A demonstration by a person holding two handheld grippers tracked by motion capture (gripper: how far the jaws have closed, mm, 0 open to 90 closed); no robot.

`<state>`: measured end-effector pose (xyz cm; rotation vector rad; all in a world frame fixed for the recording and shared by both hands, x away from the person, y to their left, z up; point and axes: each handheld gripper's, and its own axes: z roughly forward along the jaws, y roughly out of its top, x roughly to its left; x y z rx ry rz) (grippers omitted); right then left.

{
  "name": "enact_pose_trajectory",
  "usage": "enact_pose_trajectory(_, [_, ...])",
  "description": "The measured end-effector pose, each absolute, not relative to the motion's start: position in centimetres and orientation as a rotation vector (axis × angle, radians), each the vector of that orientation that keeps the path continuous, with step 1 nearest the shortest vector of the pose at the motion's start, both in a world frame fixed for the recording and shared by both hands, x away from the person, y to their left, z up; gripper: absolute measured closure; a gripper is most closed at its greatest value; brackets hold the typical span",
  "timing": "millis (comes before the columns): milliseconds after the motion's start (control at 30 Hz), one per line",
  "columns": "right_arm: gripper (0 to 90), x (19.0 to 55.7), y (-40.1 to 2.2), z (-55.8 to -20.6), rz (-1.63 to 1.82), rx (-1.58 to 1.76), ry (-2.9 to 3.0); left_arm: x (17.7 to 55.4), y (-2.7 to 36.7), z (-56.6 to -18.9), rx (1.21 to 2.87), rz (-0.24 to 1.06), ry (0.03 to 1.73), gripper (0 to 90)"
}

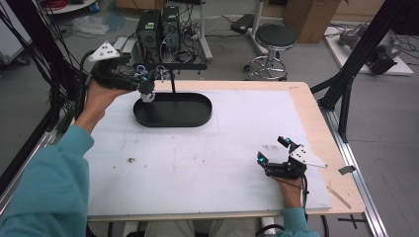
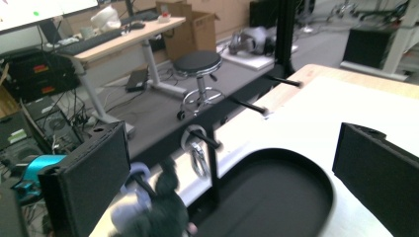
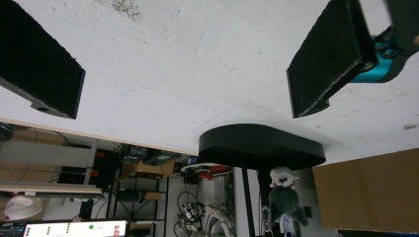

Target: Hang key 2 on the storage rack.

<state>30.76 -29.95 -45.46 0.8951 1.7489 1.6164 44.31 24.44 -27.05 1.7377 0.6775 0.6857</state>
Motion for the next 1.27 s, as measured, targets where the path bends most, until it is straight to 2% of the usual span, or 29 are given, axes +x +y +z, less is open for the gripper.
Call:
enact_pose_trajectory(167, [0.6, 30.7, -30.0, -45.5, 1.619, 0.901, 1.749, 40.1, 25.5, -29.2, 1.674, 0.695, 0.636, 1.7])
enact_pose_trajectory(400, [0.6, 30.5, -30.0, -45.5, 1.619, 0.887, 1.735, 36.0, 26.2, -33.1, 1.624, 0.697, 0.635, 1.7])
enact_pose_trajectory(567, [0.6, 30.5, -29.9, -45.5, 1.611, 0.872, 1.734, 33.1, 27.0, -37.9, 1.572, 0.684, 0.642, 1.7])
enact_pose_trajectory(867, [0.5, 30.4, -29.9, -45.5, 1.61, 0.87, 1.728, 29.7, 28.5, -43.5, 1.491, 0.695, 0.701, 1.7])
enact_pose_trajectory(1067, [0.6, 30.4, -29.9, -45.5, 1.612, 0.873, 1.721, 28.7, 28.8, -45.5, 1.47, 0.701, 0.711, 1.7])
enact_pose_trajectory(1267, [0.5, 30.4, -29.9, -45.6, 1.603, 0.86, 1.718, 28.4, 29.0, -45.7, 1.422, 0.729, 0.715, 1.7])
